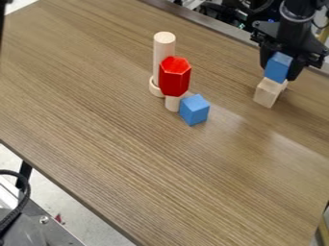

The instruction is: Put the blue cube on the right side of the table on top of the rectangular block

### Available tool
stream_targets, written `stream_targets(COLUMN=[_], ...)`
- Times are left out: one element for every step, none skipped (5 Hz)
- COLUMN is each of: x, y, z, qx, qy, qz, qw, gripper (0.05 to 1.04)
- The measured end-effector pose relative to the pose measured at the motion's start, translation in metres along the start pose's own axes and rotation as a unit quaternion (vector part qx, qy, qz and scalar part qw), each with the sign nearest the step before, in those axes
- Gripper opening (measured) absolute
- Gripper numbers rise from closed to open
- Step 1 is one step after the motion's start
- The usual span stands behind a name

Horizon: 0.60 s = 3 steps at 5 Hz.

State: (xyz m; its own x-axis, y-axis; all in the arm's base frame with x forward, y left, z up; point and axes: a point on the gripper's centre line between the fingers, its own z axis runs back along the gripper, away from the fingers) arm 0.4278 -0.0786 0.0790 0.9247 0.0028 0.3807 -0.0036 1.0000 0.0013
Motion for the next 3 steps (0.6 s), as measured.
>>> stream_targets(x=[0.0047, 0.0039, 0.007], y=[0.004, 0.0057, 0.0047], z=[-0.0043, -0.01, -0.0133], qx=[0.001, 0.002, 0.001], qy=[-0.003, 0.0, -0.003], qz=[0.008, 0.012, 0.014], qw=[1.0, 0.9999, 0.9999], gripper=[0.59, 0.591, 0.59])
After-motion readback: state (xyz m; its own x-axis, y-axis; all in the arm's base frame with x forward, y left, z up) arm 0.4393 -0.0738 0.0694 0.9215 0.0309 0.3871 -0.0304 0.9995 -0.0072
